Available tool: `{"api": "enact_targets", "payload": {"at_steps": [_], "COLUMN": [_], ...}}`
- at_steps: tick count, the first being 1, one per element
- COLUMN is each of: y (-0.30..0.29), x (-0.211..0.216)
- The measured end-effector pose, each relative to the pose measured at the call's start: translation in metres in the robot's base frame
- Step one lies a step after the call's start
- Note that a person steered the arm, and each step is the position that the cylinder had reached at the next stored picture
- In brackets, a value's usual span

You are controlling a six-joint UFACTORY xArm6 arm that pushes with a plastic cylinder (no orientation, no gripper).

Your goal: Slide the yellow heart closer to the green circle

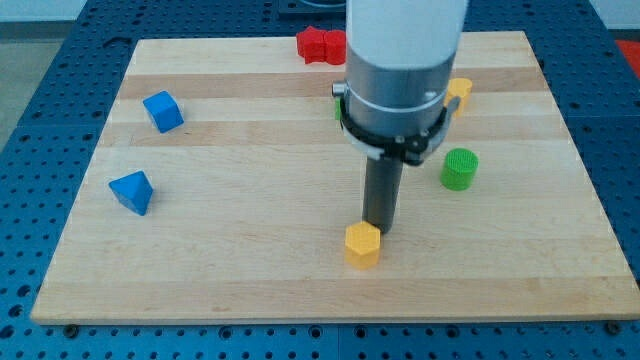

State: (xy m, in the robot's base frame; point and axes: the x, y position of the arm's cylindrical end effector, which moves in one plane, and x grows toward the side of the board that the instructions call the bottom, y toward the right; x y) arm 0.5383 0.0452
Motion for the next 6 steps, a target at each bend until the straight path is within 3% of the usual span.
{"api": "enact_targets", "payload": {"at_steps": [1,2,3,4,5,6], "y": [0.000,0.001,0.006,0.046,0.124,0.191], "x": [0.011,-0.008,-0.059,-0.096,-0.114,-0.164]}}
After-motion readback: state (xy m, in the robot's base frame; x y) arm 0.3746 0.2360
